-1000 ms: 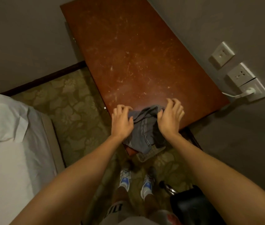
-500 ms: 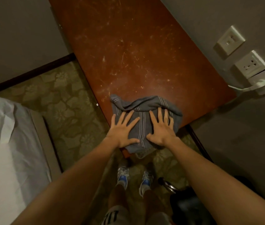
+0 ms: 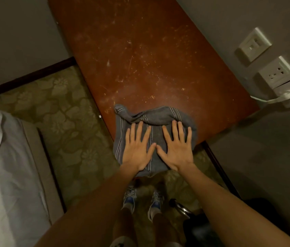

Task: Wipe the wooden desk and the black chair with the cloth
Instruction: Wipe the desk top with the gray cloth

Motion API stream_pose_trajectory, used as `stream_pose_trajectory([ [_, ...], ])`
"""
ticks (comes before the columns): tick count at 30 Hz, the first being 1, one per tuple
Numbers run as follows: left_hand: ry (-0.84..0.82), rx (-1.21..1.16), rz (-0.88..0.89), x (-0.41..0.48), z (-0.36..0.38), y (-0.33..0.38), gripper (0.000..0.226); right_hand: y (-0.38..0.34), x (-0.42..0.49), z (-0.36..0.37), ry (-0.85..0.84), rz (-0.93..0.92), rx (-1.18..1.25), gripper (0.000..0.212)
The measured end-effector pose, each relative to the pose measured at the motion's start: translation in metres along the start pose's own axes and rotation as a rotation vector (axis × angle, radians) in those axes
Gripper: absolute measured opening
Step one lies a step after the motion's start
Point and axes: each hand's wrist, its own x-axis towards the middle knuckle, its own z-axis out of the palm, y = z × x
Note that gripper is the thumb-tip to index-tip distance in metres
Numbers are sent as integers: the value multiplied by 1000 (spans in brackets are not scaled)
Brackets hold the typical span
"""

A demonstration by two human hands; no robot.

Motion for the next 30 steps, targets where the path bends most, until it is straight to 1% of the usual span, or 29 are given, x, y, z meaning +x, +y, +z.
stream_pose_trajectory([
  [3,20,13,-8,-9,4,-9,66,2,5,1,13,-76,-16,81],
  [6,78,7,-108,-22,5,-16,64,-13,16,2,-5,-126,7,81],
  [9,106,53,-188,-25,7,-20,63,-28,21,9,7,-138,28,80],
  [16,114,95,-198,-19,11,-23,63,-30,23,16,62,-142,16,77],
  [20,138,6,-176,-18,9,-26,60,-30,25,19,69,-136,-12,70],
  [22,182,-127,-176,-21,5,-31,54,-30,27,20,58,-126,-22,68],
  [23,219,-192,-203,-27,3,-32,52,-31,26,20,47,-121,-30,67],
  [25,297,-273,-339,-42,1,-30,55,-37,21,19,25,-99,-45,66],
  [26,316,-325,-448,-49,1,-27,59,-40,19,17,13,-78,-36,65],
  [28,296,-548,-713,-63,0,-17,67,-49,15,12,-6,-36,7,64],
  [29,268,-696,-829,-68,-3,-11,68,-53,11,7,-7,-43,30,62],
  [30,243,-822,-903,-71,-3,-8,67,-56,6,3,-10,-80,64,61],
])
